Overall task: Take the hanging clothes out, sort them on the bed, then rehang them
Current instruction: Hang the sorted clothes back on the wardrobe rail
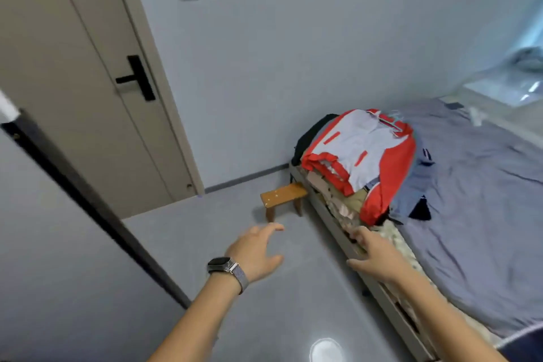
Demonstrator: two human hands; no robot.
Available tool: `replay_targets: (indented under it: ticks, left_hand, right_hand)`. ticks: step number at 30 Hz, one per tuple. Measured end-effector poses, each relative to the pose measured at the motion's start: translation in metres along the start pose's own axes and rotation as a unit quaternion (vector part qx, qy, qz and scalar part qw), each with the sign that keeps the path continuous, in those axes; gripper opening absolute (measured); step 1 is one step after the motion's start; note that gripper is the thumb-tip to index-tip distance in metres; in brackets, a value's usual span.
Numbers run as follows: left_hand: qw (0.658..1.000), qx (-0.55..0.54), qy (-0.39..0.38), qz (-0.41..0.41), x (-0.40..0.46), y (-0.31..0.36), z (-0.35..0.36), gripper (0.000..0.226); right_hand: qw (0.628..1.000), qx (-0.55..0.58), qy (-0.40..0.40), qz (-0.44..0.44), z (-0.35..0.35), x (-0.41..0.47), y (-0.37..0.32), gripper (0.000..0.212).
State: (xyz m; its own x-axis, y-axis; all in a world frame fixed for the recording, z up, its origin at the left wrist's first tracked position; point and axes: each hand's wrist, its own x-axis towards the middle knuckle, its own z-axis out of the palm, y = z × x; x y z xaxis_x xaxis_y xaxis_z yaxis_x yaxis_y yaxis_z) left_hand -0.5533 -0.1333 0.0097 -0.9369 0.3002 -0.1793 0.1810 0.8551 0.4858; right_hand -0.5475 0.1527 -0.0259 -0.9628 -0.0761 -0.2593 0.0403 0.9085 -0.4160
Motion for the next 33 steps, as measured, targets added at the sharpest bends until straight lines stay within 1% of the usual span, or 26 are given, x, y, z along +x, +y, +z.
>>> replay_targets:
  ticks: [4,8,12,17,19,21,27,31,33]
  left_hand:
    - [0.996,0.020,-0.035,0.084,0.084,0.090,0.045,0.053]
    - [0.986,0.026,-0.080,0.147,0.144,0.170,0.088,0.059]
    - [0.969,0.033,-0.136,0.203,0.194,0.232,0.126,0.056]
    - [0.936,0.053,-0.228,0.262,0.259,0.303,0.181,0.059]
    - [0.922,0.056,-0.256,0.284,0.283,0.336,0.202,0.061]
    - [0.907,0.054,-0.283,0.308,0.302,0.367,0.223,0.057]
    - [0.869,0.067,-0.337,0.356,0.329,0.435,0.284,0.051]
    - [0.852,0.092,-0.360,0.368,0.333,0.472,0.325,0.047]
    - [0.845,0.104,-0.369,0.372,0.331,0.496,0.347,0.046]
  right_hand:
    - [0.995,0.007,0.039,0.090,-0.039,-0.008,0.107,0.058]
    - [0.978,0.053,0.054,0.195,-0.062,-0.039,0.200,0.063]
    - [0.954,0.093,0.077,0.273,-0.069,-0.063,0.263,0.066]
    - [0.926,0.132,0.079,0.345,-0.070,-0.079,0.330,0.058]
    - [0.905,0.151,0.089,0.387,-0.074,-0.084,0.354,0.056]
    - [0.884,0.162,0.096,0.427,-0.078,-0.094,0.377,0.053]
    - [0.812,0.215,0.107,0.533,-0.063,-0.137,0.434,0.050]
    - [0.770,0.264,0.105,0.572,-0.038,-0.172,0.465,0.044]
    - [0.757,0.275,0.102,0.584,-0.032,-0.192,0.490,0.042]
